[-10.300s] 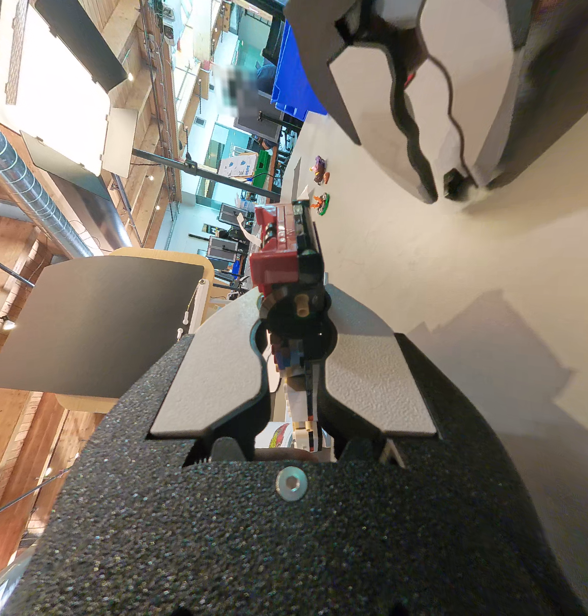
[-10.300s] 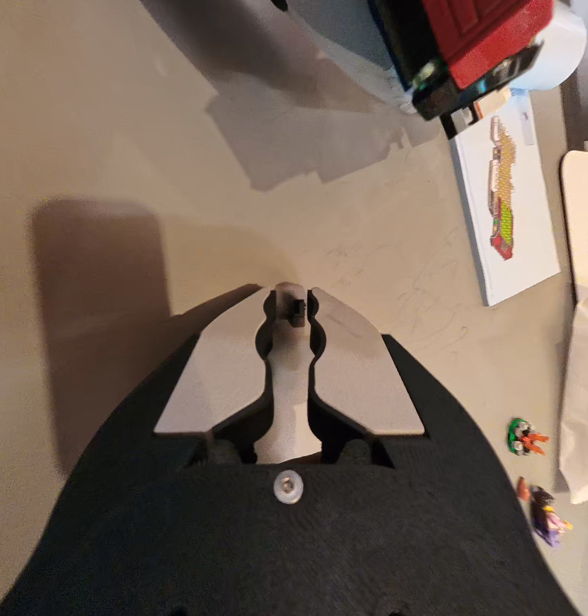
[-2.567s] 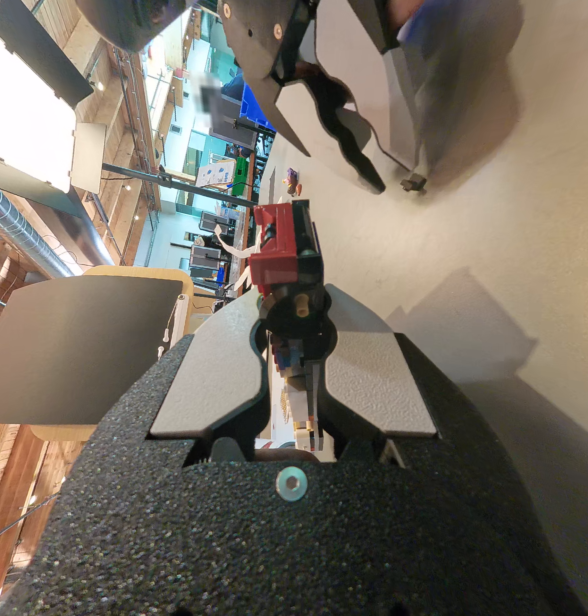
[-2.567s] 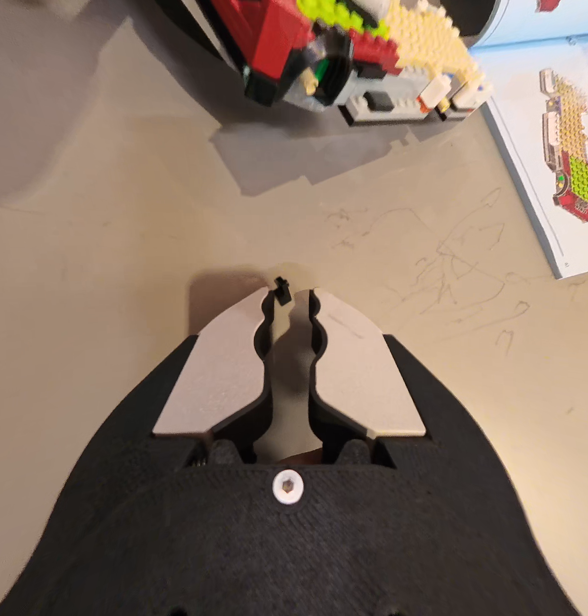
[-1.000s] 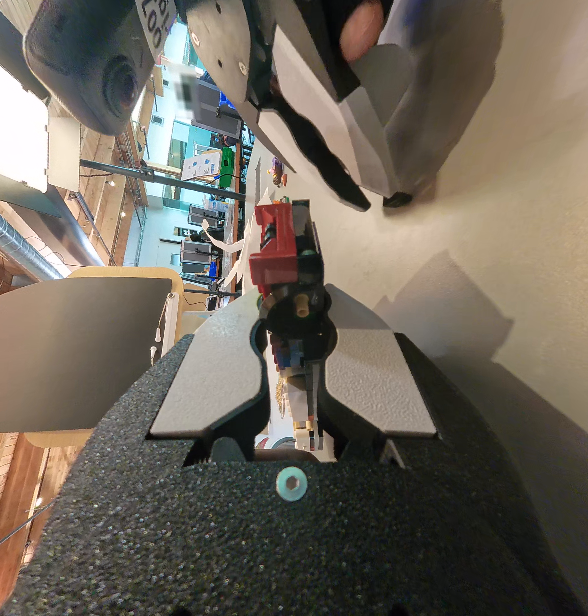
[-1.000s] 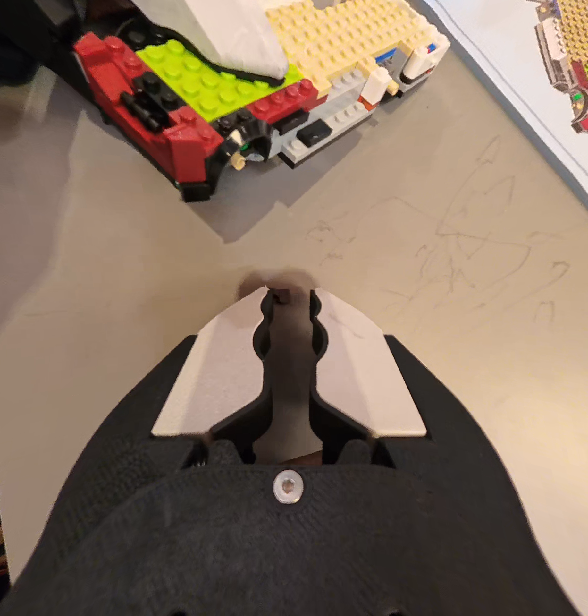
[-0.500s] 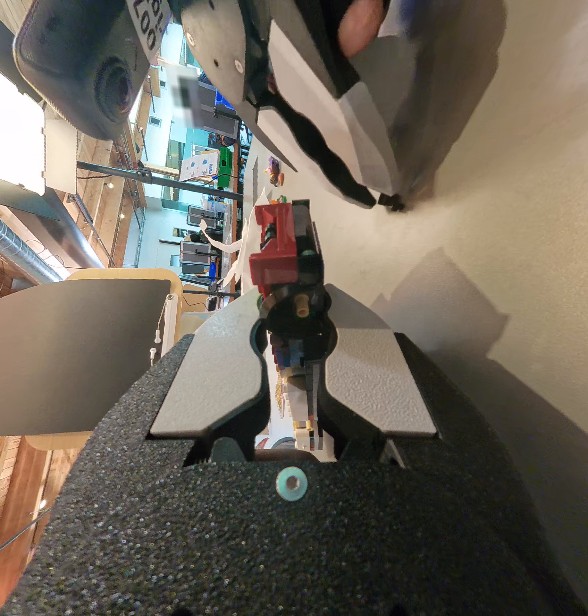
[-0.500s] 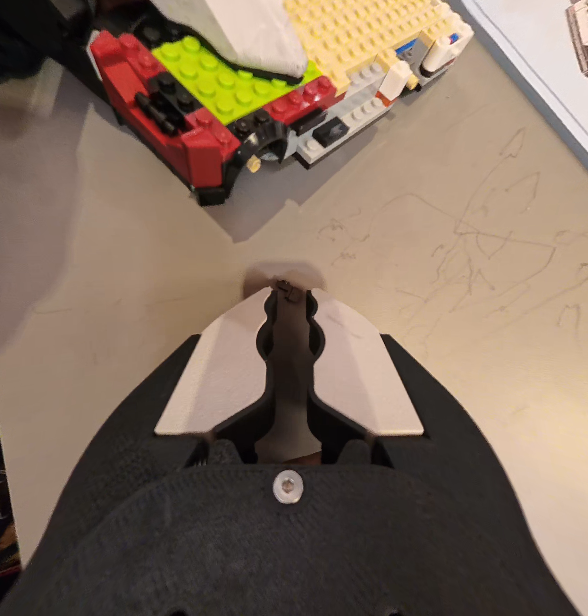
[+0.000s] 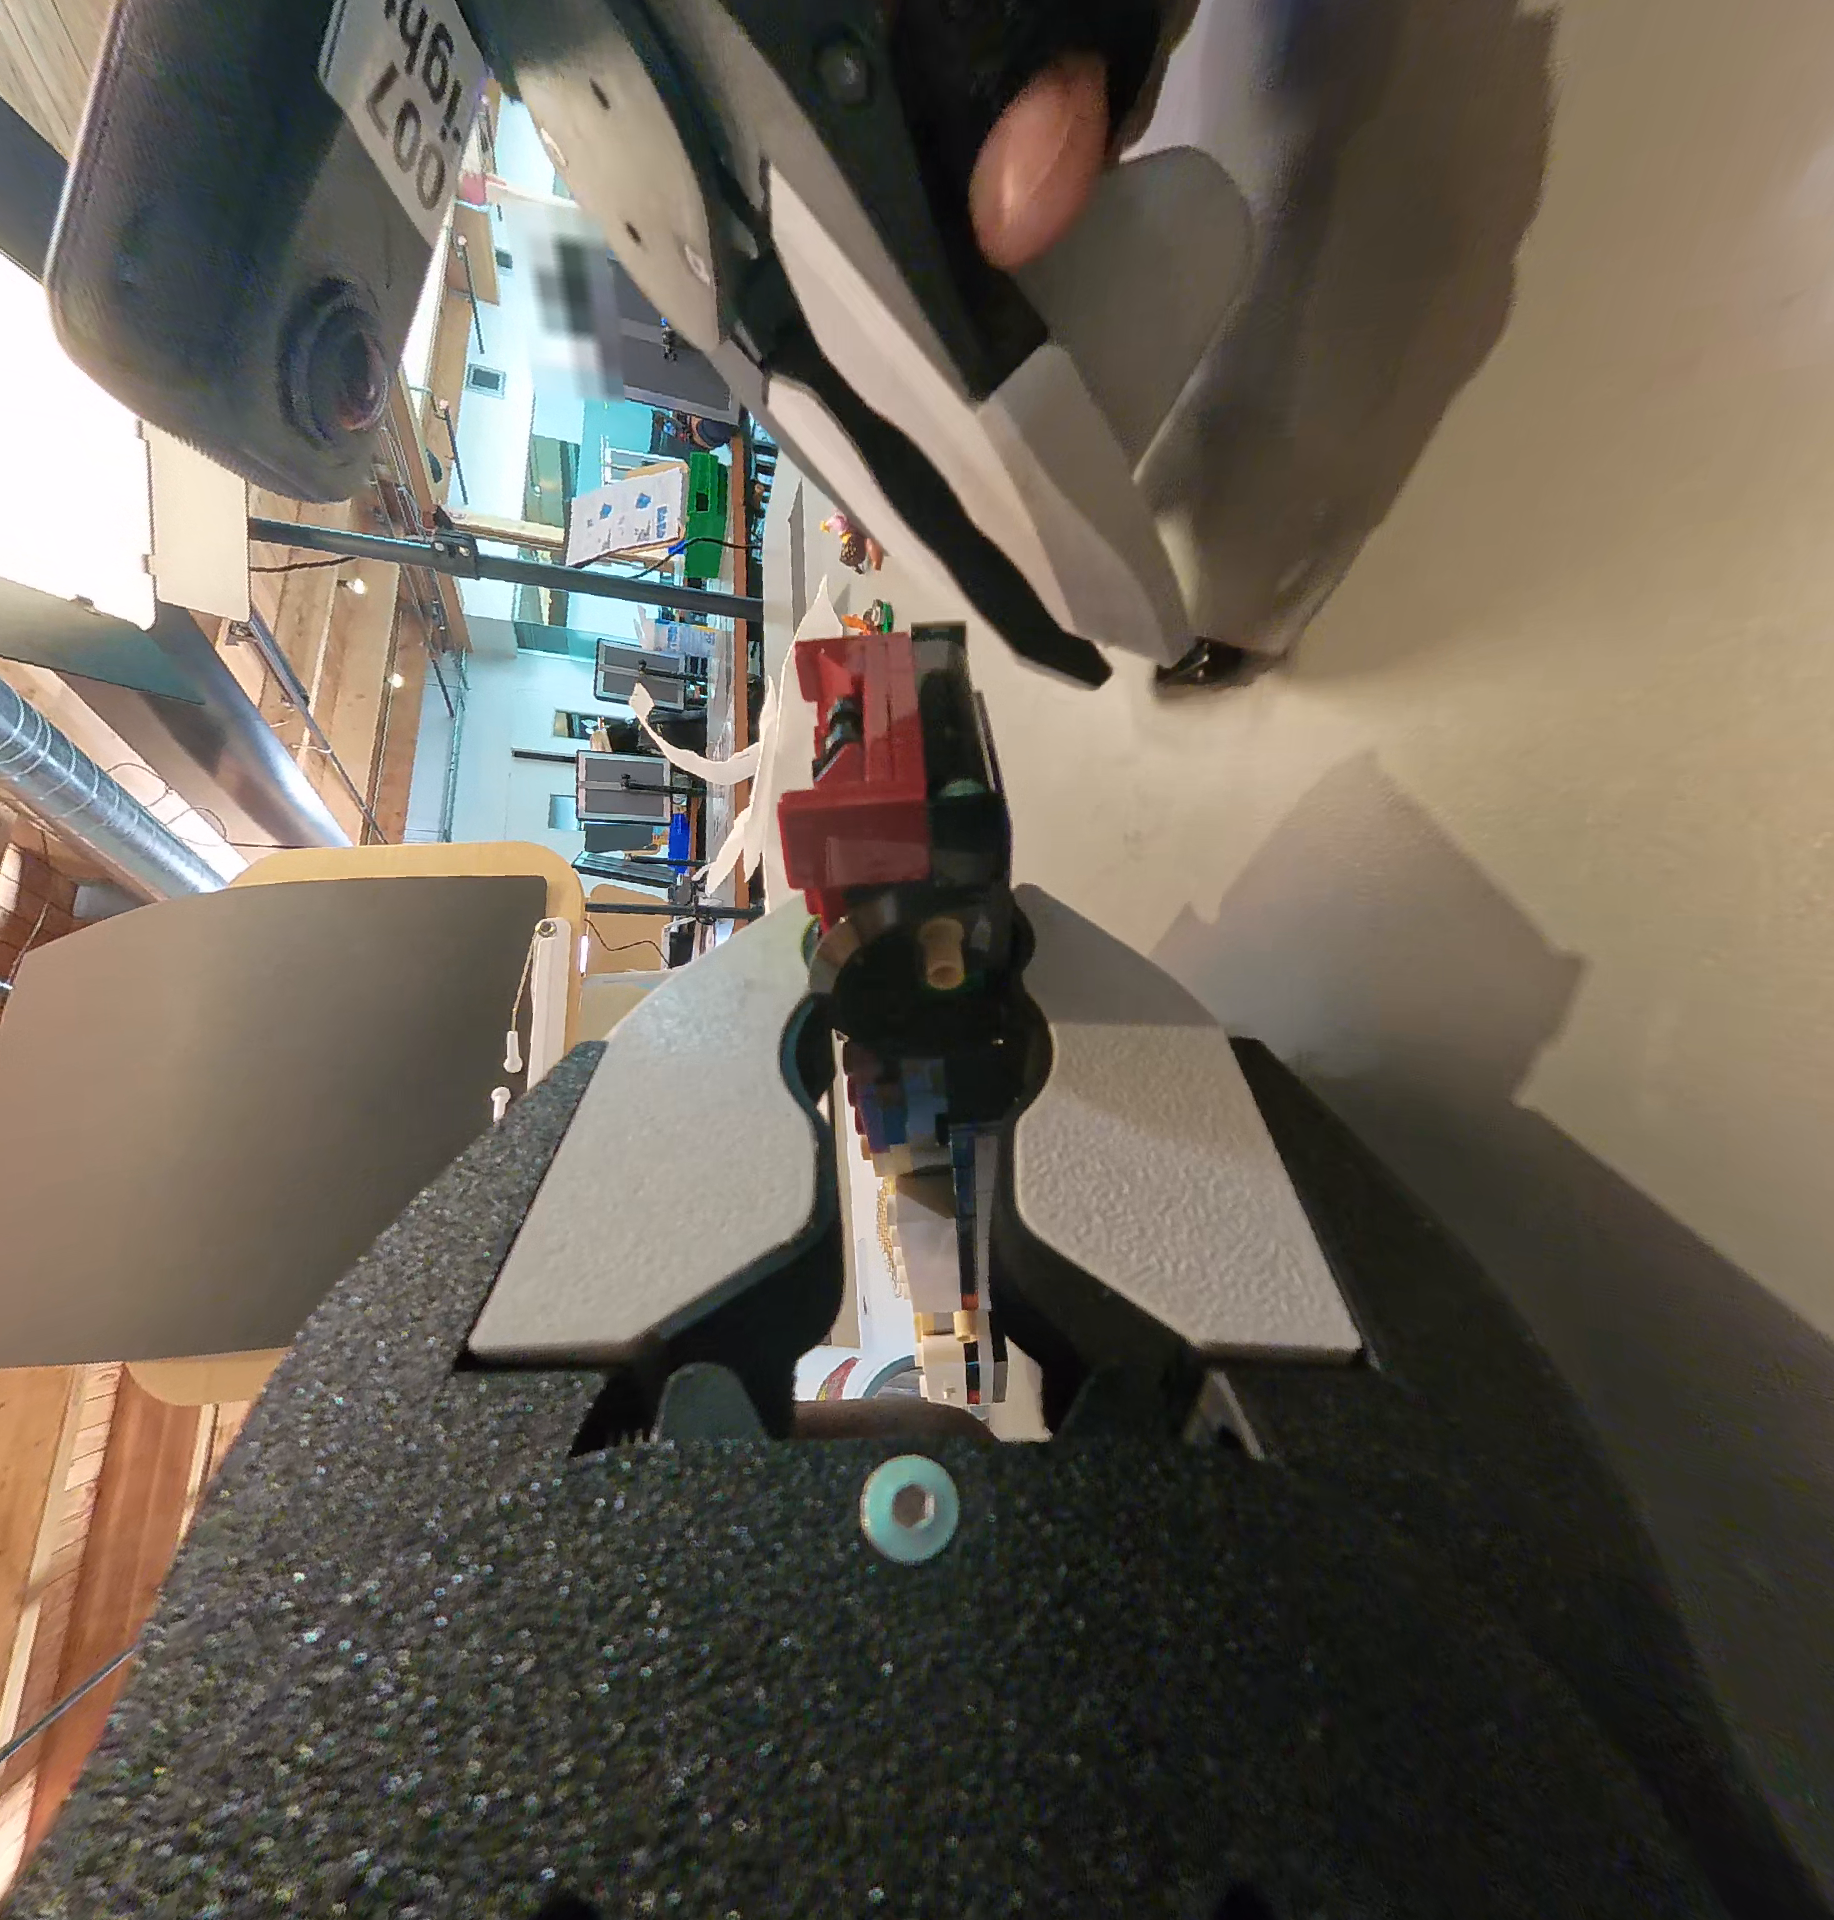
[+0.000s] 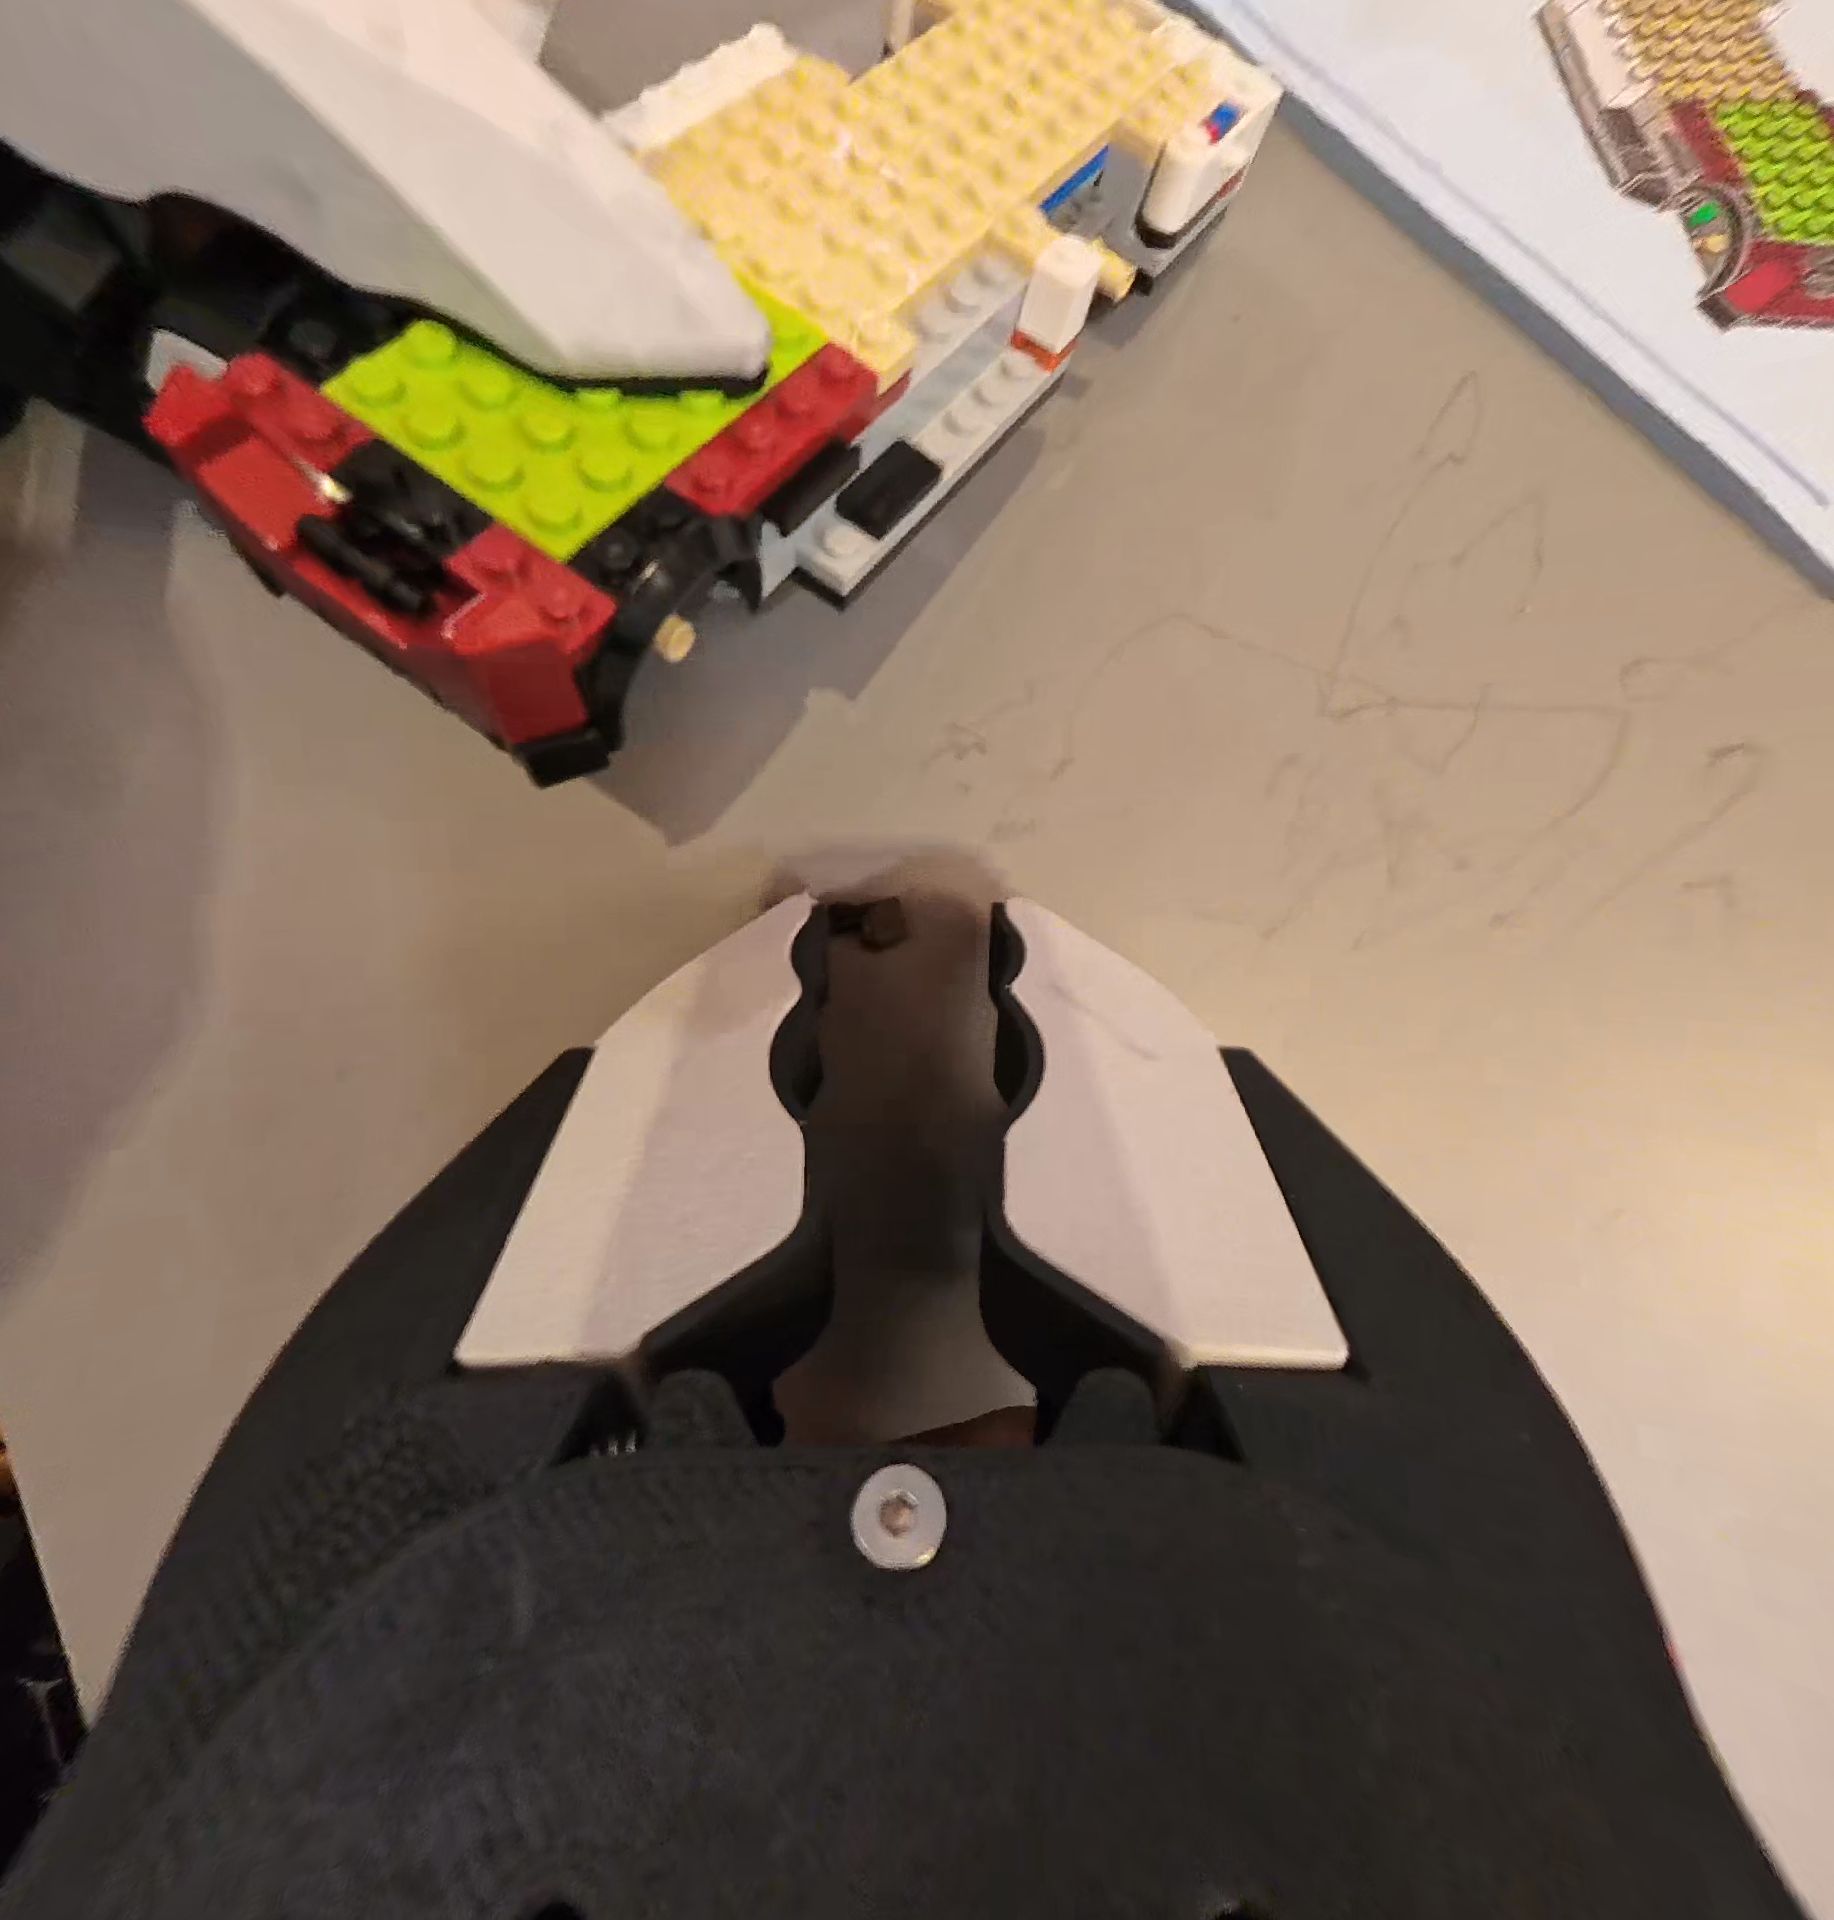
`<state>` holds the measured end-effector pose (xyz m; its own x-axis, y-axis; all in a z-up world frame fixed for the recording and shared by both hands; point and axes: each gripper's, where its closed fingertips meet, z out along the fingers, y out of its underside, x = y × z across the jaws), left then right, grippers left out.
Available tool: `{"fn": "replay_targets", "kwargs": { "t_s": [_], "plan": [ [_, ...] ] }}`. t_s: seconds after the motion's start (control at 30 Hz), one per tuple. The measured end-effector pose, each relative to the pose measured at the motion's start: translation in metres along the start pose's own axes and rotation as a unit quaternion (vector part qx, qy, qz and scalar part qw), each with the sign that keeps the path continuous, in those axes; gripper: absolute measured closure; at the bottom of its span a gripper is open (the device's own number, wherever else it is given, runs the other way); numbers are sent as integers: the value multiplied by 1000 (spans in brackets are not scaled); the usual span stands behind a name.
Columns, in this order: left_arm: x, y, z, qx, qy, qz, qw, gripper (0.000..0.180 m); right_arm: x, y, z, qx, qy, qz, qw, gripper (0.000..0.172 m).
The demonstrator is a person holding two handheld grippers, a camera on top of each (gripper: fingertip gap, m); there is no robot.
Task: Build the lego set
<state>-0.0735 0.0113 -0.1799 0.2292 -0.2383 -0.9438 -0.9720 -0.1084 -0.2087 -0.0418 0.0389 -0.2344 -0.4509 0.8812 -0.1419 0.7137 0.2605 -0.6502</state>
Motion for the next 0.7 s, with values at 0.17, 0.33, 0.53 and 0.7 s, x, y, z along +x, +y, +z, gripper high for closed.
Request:
{"fn": "replay_targets", "kwargs": {
  "t_s": [0.17, 0.33, 0.53, 0.7],
  "plan": [
    [-1, -1, 0, 1, -2, 0, 1000, 152, 0, 0, 3, -2, 10, -19, 1000, 148],
    [-1, -1, 0, 0, -1, -1, 1000, 152, -4, 1, 2, -7, 11, -38, 999, 150],
    [-2, 0, 0, -2, -2, -2, 1000, 152, -9, 6, -2, -9, -3, -46, 999, 150],
    [-2, 1, 0, -3, -3, -3, 1000, 152, -12, 10, -6, -2, -31, -55, 998, 148]
  ]
}}
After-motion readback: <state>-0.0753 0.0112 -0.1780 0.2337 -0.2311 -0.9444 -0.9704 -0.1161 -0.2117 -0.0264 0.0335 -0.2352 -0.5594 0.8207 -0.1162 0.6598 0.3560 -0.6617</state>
